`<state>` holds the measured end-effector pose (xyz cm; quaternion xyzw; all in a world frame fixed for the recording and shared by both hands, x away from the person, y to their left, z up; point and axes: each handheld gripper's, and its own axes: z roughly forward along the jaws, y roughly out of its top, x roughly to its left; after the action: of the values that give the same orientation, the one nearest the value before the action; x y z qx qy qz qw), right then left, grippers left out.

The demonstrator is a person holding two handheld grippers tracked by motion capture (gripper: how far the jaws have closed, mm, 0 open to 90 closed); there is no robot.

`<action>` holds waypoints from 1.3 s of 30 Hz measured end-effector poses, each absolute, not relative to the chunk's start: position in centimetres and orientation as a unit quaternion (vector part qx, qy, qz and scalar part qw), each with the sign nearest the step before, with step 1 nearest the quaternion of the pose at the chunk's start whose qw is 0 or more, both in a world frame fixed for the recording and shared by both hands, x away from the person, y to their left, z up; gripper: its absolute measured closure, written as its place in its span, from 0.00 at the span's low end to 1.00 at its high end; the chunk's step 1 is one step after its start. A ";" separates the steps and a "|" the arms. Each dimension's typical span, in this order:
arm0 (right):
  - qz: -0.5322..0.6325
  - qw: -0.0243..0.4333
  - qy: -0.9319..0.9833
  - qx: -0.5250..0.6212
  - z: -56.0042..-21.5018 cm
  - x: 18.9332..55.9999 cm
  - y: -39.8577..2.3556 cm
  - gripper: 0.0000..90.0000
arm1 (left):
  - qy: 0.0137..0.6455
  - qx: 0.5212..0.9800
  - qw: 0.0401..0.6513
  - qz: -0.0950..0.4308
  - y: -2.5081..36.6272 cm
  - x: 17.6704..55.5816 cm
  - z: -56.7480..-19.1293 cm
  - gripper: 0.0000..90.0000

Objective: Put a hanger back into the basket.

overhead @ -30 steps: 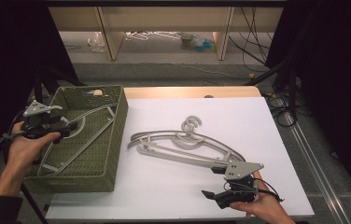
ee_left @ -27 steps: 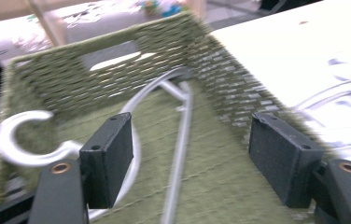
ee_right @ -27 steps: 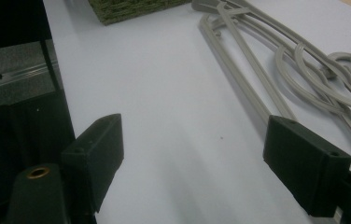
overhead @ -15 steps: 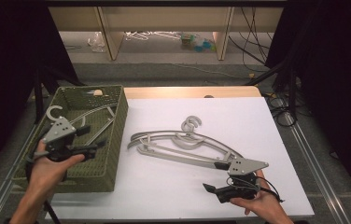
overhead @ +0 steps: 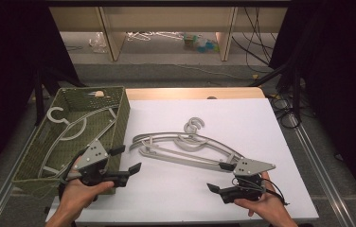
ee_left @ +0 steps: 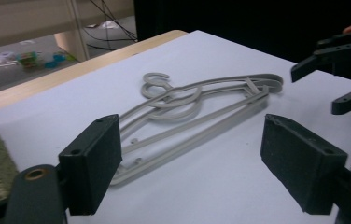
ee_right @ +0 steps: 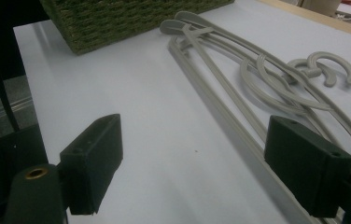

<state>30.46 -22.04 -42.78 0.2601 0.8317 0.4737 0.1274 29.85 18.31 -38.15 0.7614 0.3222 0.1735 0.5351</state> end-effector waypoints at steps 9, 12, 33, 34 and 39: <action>0.473 0.122 0.832 0.262 -42.9 30.5 -22.1 0.23 | 0.309 0.767 0.539 0.160 16.2 28.4 -40.3 0.18; 0.473 0.131 0.832 0.259 -43.0 30.6 -22.2 0.23 | 0.305 0.769 0.541 0.152 15.9 28.3 -41.1 0.18; 0.398 0.190 0.836 0.328 -43.6 38.1 -23.7 0.29 | 0.289 0.787 0.520 0.162 14.9 27.2 -43.7 0.19; 0.390 0.194 0.839 0.327 -43.7 38.8 -23.5 0.30 | 0.287 0.787 0.521 0.164 14.9 27.3 -43.7 0.19; 0.339 0.187 0.865 0.320 -44.7 42.5 -22.7 0.42 | 0.286 0.790 0.519 0.159 14.9 27.2 -43.7 0.19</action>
<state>42.46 -22.67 -44.66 0.3198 0.8648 0.3392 0.1865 27.24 14.91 -43.73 0.7897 0.2856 0.1592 0.5192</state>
